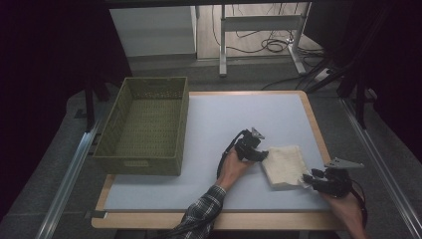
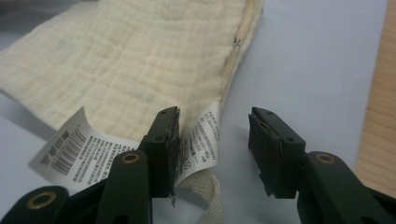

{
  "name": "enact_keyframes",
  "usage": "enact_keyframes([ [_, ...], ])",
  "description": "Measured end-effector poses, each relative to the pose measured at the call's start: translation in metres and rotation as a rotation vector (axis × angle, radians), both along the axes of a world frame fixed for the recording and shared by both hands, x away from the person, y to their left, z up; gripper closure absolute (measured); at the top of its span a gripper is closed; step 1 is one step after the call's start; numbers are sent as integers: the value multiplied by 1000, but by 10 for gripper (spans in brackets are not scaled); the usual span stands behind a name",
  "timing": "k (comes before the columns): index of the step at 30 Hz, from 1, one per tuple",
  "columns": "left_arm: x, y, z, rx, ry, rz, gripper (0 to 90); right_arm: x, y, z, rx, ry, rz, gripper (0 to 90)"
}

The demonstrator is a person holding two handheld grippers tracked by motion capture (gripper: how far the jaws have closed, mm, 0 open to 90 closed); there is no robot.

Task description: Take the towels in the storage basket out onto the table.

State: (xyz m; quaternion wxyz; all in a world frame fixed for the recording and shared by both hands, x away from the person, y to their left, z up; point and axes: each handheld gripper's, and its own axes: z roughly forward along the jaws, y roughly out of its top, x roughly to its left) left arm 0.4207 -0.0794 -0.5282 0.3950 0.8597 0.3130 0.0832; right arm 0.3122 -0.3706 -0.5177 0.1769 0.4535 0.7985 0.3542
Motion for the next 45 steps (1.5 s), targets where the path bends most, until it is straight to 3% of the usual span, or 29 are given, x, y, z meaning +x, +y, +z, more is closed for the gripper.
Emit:
enact_keyframes([
  [2, 2, 2, -3, -32, 28, -8, 501, 0, 1, -1, 12, 4, -5, 534],
  [6, -1, 3, -3, -48, 54, -36, 626, -1, 3, 0, 5, 22, -19, 554],
  [8, -2, 3, -3, -60, 79, -61, 717, -1, 5, 1, 2, 37, -18, 611],
  [10, 1, 5, -3, -87, 127, -74, 788, -1, 5, 1, 51, 80, 13, 764],
  [14, 3, 6, -4, -96, 146, -87, 829, 0, 4, 1, 85, 106, 18, 814],
  [17, -1, 5, -1, -69, 95, -98, 853, 1, 2, 1, 102, 121, 23, 826],
  [18, -3, 5, 0, -70, 64, -101, 857, 1, 3, 3, 98, 113, 26, 829],
  [21, -4, 9, 7, -98, 32, -99, 857, -2, 6, 6, 96, 92, 33, 829],
  [27, -5, 18, 25, -81, -5, -84, 850, -4, 14, 22, 127, 56, 77, 828],
  [35, -4, 39, 40, -68, -45, -44, 846, -2, 38, 40, 114, 22, 145, 825],
  [45, -6, 63, 56, -40, -77, -3, 842, 6, 64, 49, 144, 12, 205, 823],
])
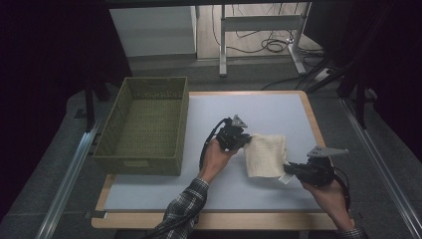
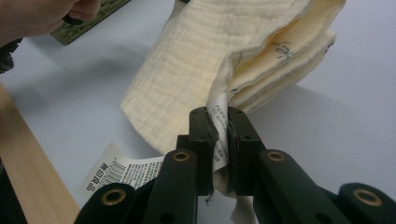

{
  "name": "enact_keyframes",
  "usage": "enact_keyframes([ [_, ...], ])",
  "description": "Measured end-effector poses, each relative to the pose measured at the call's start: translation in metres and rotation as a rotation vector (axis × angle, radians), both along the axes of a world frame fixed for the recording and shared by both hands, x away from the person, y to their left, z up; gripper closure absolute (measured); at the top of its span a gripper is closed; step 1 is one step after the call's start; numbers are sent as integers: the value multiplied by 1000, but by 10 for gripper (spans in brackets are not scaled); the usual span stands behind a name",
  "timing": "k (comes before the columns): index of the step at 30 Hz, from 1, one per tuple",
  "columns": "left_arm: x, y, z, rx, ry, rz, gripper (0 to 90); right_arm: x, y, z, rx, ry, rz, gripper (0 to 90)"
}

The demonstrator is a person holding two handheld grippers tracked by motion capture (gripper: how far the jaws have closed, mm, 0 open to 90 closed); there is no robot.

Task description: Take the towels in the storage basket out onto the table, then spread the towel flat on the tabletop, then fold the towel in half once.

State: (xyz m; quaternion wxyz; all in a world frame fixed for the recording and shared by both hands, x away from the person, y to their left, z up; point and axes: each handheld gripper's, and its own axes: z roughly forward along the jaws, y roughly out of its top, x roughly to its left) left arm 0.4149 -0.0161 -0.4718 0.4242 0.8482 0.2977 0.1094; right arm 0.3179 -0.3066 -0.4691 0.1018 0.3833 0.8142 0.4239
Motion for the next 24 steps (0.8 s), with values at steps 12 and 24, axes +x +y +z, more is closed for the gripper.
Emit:
enact_keyframes([
  [12, -2, 23, 14, 17, -23, 35, 841, 7, 24, 5, 14, -10, 39, 821],
  [24, -3, 40, 30, 37, -51, 66, 841, 16, 41, 10, 45, -9, 63, 821],
])
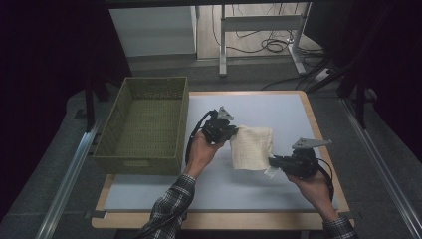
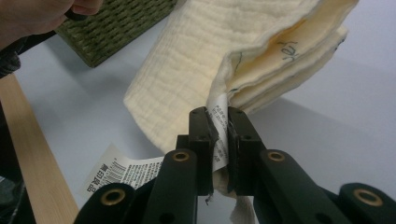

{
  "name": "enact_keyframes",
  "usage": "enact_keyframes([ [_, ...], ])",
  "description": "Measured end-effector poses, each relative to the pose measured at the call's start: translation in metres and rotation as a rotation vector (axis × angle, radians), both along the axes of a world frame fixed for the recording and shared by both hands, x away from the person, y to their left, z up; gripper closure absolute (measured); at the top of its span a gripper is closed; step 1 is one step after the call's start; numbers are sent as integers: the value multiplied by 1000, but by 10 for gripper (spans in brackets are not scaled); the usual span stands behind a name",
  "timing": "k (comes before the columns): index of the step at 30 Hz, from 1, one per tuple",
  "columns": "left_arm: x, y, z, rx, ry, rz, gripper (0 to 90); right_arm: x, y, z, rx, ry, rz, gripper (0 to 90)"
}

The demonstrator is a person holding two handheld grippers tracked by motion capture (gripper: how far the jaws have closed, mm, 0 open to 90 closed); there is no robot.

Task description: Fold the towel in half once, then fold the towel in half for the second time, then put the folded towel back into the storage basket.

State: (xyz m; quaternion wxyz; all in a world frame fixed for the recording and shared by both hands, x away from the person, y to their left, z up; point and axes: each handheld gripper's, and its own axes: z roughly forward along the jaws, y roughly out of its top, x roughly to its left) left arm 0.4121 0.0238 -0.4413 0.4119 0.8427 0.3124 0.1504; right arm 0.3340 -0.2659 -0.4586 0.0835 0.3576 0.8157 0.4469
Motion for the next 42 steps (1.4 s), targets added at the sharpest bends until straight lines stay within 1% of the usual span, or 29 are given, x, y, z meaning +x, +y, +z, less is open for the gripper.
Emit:
enact_keyframes([
  [3, 0, 4, 4, 12, -11, 7, 841, 1, 6, 3, -7, -8, 11, 821],
  [14, 5, 26, 20, 28, -37, 53, 842, 14, 36, 19, -23, -44, 41, 821],
  [15, 6, 30, 22, 29, -39, 59, 842, 17, 42, 22, -21, -42, 44, 821],
  [16, 6, 33, 23, 28, -41, 66, 842, 17, 42, 22, -21, -42, 44, 821],
  [20, 9, 43, 29, 28, -50, 84, 842, 22, 52, 26, -19, -49, 54, 821],
  [25, 15, 55, 33, 37, -59, 109, 842, 29, 65, 32, -11, -52, 67, 821],
  [32, 23, 71, 39, 49, -63, 145, 842, 39, 84, 42, -17, -75, 73, 821],
  [34, 25, 77, 41, 60, -67, 153, 843, 42, 91, 44, -18, -78, 76, 821],
  [35, 26, 78, 42, 56, -67, 161, 842, 44, 93, 44, -16, -78, 76, 821],
  [37, 27, 82, 44, 72, -72, 165, 843, 46, 97, 45, -14, -76, 79, 821],
  [42, 32, 92, 52, 85, -85, 186, 842, 54, 109, 49, 0, -71, 81, 821],
])
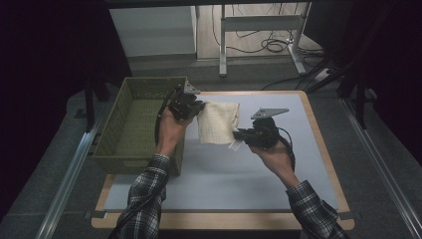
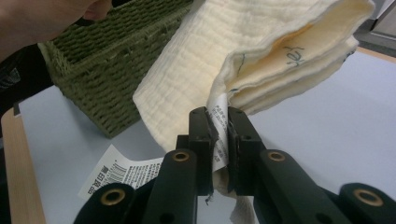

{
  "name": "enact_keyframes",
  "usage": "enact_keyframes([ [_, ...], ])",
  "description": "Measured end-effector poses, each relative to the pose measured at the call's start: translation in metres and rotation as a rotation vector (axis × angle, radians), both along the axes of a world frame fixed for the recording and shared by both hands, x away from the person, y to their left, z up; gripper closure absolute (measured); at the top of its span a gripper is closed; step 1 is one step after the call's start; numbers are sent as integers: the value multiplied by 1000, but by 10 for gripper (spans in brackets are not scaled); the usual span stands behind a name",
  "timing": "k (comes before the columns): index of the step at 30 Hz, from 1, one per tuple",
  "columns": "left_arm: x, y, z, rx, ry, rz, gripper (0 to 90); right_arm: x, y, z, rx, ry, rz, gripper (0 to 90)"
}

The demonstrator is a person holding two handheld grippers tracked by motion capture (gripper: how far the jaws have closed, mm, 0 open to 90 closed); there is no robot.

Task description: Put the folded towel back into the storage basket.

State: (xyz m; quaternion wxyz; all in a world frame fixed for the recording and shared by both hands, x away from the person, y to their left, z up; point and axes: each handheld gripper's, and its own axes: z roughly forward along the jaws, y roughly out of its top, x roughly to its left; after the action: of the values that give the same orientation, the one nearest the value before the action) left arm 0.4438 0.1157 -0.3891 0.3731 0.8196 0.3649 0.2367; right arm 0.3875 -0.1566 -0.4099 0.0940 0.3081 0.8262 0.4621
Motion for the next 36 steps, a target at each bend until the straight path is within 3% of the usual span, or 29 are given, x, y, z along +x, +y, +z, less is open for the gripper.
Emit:
enact_keyframes([
  [21, -5, 55, 41, 62, -45, 110, 841, 16, 58, 22, 36, -11, 47, 819],
  [32, -13, 96, 44, 89, -44, 186, 841, 20, 107, 19, 44, -12, 87, 818],
  [36, -16, 112, 41, 130, -34, 219, 841, 20, 128, 15, 38, -14, 104, 817],
])
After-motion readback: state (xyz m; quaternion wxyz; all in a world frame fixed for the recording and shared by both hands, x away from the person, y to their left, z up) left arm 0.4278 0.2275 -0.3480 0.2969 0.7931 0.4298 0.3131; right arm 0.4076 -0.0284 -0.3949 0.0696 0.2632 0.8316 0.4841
